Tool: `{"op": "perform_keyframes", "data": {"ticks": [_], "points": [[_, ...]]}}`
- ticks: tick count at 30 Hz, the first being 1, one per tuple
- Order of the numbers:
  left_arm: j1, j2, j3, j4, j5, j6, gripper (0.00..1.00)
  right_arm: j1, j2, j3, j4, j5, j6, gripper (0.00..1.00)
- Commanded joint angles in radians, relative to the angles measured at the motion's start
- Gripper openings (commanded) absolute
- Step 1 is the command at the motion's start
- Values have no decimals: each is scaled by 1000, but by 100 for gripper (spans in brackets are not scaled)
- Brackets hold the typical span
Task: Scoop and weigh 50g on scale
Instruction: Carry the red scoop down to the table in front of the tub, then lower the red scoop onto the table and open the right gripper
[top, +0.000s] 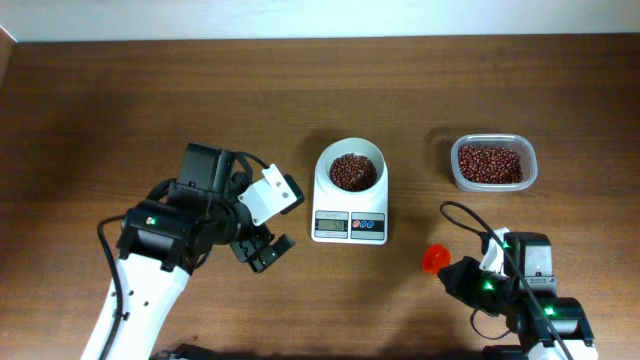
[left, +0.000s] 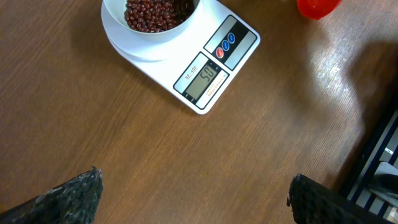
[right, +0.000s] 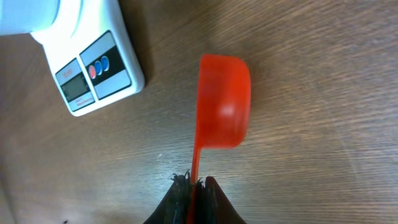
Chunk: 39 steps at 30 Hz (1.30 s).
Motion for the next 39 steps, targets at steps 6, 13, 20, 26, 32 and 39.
{"op": "perform_keyframes", "data": {"ticks": [6,13,20,26,32,39], "points": [[4,-4,14,1,18,15,99,-4,40,-5,-15,106,8,40],[4,-4,14,1,18,15,99,-4,81,-5,-15,142,8,99],[4,-4,14,1,18,15,99,-4,82,29,-15,296,9,99],[4,-4,14,1,18,16,99,-4,82,122,-38,410,8,99],[4,-4,14,1,18,15,99,-4,82,222,-80,409,8,99],[4,-4,14,1,18,15,99,-4,82,373,-228,431,-3,99]]}}
